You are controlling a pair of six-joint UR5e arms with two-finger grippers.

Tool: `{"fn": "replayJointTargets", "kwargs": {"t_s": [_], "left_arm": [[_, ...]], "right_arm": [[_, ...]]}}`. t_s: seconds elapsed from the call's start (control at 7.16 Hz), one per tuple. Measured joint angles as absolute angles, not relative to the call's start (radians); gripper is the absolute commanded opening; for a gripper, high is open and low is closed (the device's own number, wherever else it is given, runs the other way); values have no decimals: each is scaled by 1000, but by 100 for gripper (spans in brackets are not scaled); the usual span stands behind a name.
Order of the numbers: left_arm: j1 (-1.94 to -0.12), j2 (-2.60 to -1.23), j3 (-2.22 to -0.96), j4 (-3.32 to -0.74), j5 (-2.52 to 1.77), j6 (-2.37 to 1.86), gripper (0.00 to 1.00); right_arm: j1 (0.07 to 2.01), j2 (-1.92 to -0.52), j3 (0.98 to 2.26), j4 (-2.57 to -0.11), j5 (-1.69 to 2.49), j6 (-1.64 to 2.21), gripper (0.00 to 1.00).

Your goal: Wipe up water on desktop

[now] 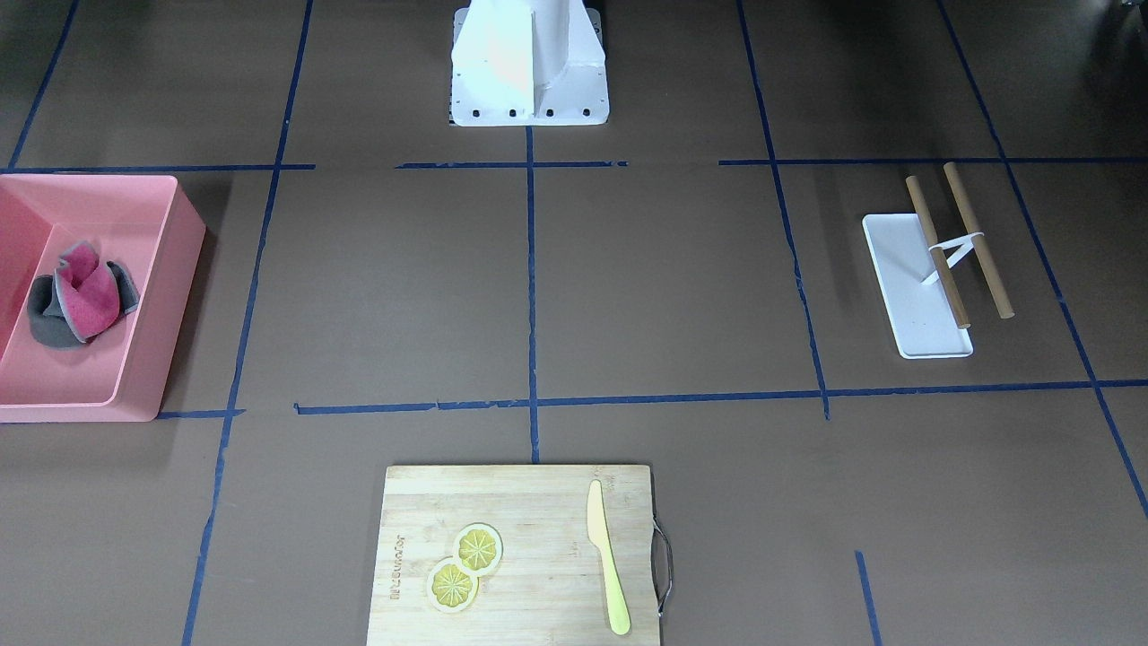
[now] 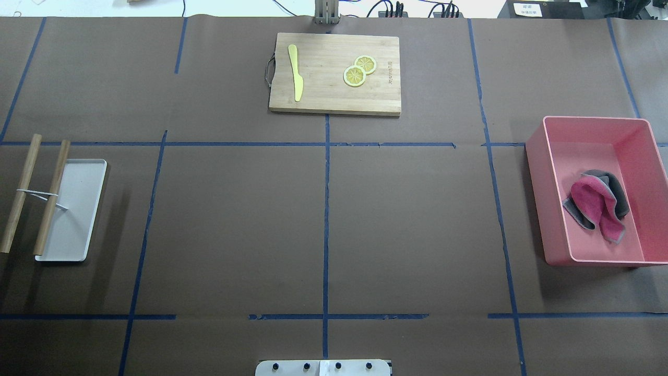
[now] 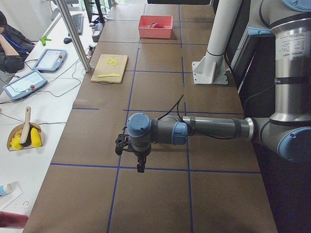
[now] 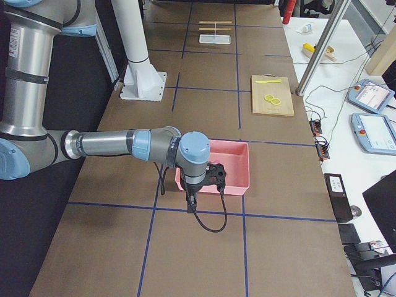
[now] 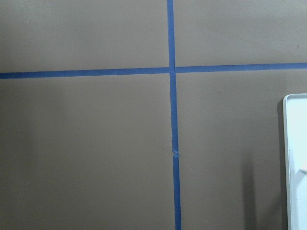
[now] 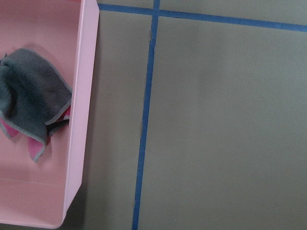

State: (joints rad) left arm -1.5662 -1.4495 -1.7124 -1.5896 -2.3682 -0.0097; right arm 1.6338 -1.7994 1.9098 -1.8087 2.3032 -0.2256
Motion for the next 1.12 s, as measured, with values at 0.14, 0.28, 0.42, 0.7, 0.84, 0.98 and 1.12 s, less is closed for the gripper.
{"fn": "replayJointTargets", "kwargs": {"t_s": [0.14,0.28,0.42,0.7,0.84,0.98,1.12], "left_arm": [[-1566,-1447,-1710,-1589,-2366,-11,100],[-1566,-1446,-1710,-1589,-2362,-11,100],[-1566,-1445,-1711,-1589,-2360,-12,100],[-1566,-1445,-1710,-1589,-2359,-12,100],[-1566,-1445,-1710,-1589,-2360,-12,100],[-1566,-1444,-1712,-1589,-2362,-12,100],[-1566,-1444,-1714,-1589,-2364,-12,100]], "right_arm": [[1634,-1799,1910,-1809,2304,-226,100],[1633,-1799,1910,-1807,2304,-226,100],[1633,-1799,1908,-1799,2304,-224,100],[1631,-1799,1901,-1784,2305,-218,100],[1631,-1799,1900,-1782,2306,-217,100],[1631,-1799,1899,-1781,2306,-216,100],[1631,-1799,1899,-1781,2307,-216,100]]}}
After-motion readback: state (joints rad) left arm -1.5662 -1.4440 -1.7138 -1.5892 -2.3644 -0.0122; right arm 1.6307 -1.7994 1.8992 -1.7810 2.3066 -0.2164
